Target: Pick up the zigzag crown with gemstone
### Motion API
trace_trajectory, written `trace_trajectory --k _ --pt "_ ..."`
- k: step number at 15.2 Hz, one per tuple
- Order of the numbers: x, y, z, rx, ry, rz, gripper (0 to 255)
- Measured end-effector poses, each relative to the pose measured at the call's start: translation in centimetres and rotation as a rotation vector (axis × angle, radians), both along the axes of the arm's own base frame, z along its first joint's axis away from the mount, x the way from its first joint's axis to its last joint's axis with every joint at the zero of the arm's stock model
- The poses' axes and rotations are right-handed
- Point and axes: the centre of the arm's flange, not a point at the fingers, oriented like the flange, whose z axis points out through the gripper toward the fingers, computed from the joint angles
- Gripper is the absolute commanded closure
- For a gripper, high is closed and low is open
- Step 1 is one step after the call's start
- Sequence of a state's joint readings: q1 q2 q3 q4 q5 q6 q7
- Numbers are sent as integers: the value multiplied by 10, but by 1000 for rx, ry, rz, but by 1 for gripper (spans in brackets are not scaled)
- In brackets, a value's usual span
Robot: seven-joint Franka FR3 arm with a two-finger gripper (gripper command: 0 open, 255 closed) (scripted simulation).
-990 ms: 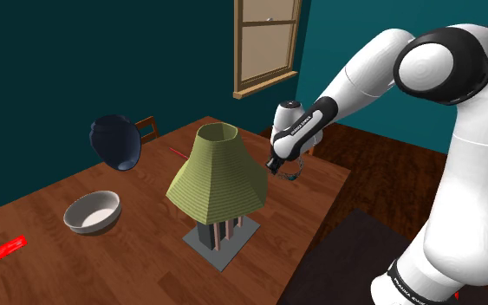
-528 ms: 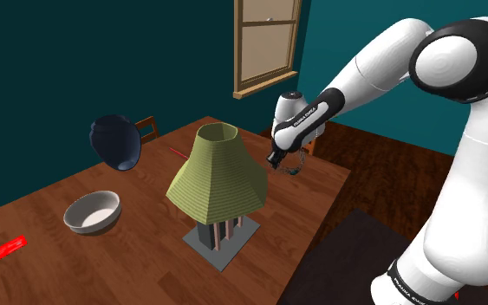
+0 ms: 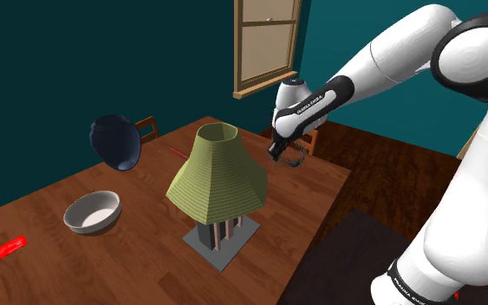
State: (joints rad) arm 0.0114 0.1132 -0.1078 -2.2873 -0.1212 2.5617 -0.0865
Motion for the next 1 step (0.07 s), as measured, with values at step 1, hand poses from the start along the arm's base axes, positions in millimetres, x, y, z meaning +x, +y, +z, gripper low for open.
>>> trace_trajectory --k 1 --pt "0 -1 3 0 0 0 255"
